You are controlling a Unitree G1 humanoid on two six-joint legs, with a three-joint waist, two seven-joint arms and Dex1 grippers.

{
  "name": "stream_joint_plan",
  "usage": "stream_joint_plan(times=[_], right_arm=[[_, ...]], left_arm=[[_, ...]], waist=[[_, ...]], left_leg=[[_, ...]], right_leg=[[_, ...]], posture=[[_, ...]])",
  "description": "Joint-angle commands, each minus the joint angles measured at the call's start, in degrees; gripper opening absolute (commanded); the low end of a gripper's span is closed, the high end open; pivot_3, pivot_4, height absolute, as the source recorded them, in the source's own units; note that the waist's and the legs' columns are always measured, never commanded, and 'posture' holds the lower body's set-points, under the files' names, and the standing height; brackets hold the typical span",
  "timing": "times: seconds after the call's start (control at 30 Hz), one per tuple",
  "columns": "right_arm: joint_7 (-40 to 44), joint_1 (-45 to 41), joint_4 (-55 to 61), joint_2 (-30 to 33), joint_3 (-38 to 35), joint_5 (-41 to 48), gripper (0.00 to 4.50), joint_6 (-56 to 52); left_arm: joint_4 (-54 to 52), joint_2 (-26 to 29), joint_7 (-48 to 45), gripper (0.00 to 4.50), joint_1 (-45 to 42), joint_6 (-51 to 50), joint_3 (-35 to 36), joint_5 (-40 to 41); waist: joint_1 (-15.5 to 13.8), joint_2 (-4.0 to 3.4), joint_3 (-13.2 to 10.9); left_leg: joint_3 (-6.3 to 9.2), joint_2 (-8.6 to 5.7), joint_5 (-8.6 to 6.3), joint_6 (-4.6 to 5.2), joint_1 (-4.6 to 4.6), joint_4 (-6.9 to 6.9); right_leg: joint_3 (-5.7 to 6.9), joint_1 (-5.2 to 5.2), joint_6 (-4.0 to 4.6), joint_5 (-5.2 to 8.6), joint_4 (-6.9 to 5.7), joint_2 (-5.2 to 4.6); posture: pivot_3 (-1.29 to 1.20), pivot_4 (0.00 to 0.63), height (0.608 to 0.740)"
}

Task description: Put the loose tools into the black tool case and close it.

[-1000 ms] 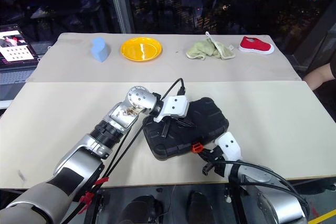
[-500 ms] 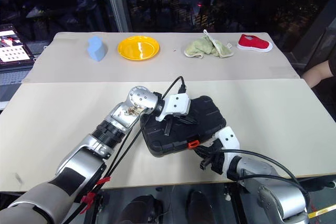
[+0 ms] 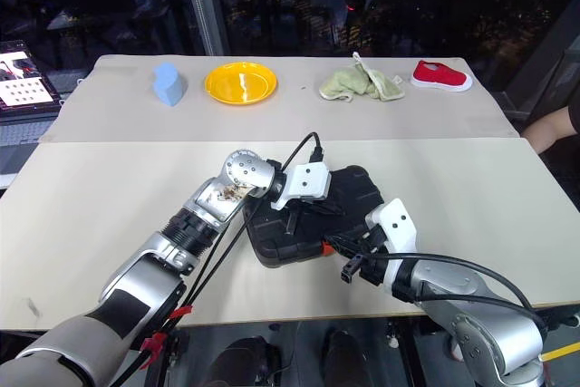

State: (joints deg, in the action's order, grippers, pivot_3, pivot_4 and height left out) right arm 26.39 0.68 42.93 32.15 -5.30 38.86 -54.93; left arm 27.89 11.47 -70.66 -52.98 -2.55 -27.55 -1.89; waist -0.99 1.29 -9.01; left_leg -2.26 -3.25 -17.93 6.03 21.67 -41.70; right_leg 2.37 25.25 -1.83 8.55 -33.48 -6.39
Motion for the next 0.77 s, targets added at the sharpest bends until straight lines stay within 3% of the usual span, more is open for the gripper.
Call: stream_joint_plan(times=[0.03, 0.1, 0.2, 0.37, 0.47, 0.53, 0.57, 0.63, 0.77], right_arm=[[1.27, 0.01, 2.01, 2.06, -2.81, 1.06, 0.00, 1.70], [3.90, 1.69, 3.72, 4.55, -6.36, 3.69, 0.00, 1.48], [11.51, 5.63, 5.01, 10.98, -14.31, 8.56, 0.79, 1.66], [29.04, 12.04, -1.73, 22.87, -31.33, 12.56, 2.50, 2.86], [37.83, 14.04, -8.11, 27.62, -37.73, 12.35, 3.59, 3.98], [42.49, 13.09, -14.31, 30.92, -41.36, 13.44, 4.18, 2.84], [44.26, 12.74, -16.74, 32.03, -42.37, 13.58, 4.47, 2.58], [47.12, 12.00, -20.92, 33.54, -43.37, 13.36, 4.47, 2.82], [48.53, 9.79, -25.41, 33.76, -41.27, 11.34, 4.47, 5.29]], left_arm=[[2.76, 1.00, -0.78, 0.05, 2.31, -4.60, -0.52, -0.92], [1.00, 1.99, -2.01, 0.05, 2.59, -9.35, 1.81, 1.83], [-4.40, 6.33, -6.87, 0.75, 3.55, -17.97, 6.12, 7.85], [-15.04, 22.44, -17.53, 2.61, 7.88, -25.00, 11.52, 14.87], [-20.05, 31.46, -21.16, 3.70, 10.79, -27.91, 14.95, 18.87], [-23.30, 41.31, -21.84, 4.34, 13.84, -31.73, 18.93, 25.98], [-24.46, 44.33, -21.84, 4.50, 14.77, -33.54, 20.20, 28.26], [-25.83, 47.88, -21.84, 4.50, 16.38, -36.01, 23.22, 31.25], [-26.35, 48.77, -17.78, 4.50, 18.97, -39.26, 30.25, 34.16]], waist=[[-0.07, 0.00, 0.00], [-0.07, -0.01, 0.00], [0.27, -0.05, -0.03], [0.68, -0.18, -0.11], [0.56, -0.20, -0.13], [0.40, -0.26, -0.19], [0.45, -0.24, -0.23], [0.07, -0.18, -0.28], [-1.04, -0.20, -0.29]], left_leg=[[0.00, -0.02, -0.01, 0.01, 0.03, 0.00], [0.00, -0.03, -0.02, 0.03, 0.08, 0.00], [0.00, -0.01, -0.04, 0.06, 0.15, 0.06], [-0.02, 0.04, -0.03, -0.13, 0.13, 0.39], [-0.03, 0.05, 0.03, -0.24, 0.03, 0.67], [-0.02, 0.05, 0.02, -0.23, 0.05, 0.71], [-0.03, 0.04, 0.02, -0.24, 0.14, 0.74], [-0.03, 0.03, 0.17, -0.49, 0.44, 0.72], [0.01, -0.08, 0.25, -0.63, 0.56, 0.66]], right_leg=[[0.00, 0.01, 0.00, 0.00, 0.03, -0.01], [0.00, 0.01, -0.01, -0.03, 0.12, -0.02], [0.02, 0.05, -0.03, -0.04, 0.22, 0.01], [-0.01, 0.22, 0.07, 0.01, 0.29, 0.23], [-0.02, 0.26, 0.53, -0.18, 0.32, 0.27], [-0.02, 0.29, 0.57, -0.15, 0.33, 0.25], [-0.04, 0.42, 0.57, -0.15, 0.34, 0.21], [-0.04, 0.74, 0.59, -0.16, 0.32, 0.20], [0.03, 0.77, 0.54, -0.14, 0.33, 0.08]], posture=[[0.00, 0.150, 0.740], [0.00, 0.150, 0.740], [0.00, 0.150, 0.740], [0.00, 0.150, 0.740], [0.00, 0.150, 0.740], [0.00, 0.150, 0.740], [0.00, 0.150, 0.740], [0.00, 0.150, 0.740], [0.00, 0.150, 0.740]])
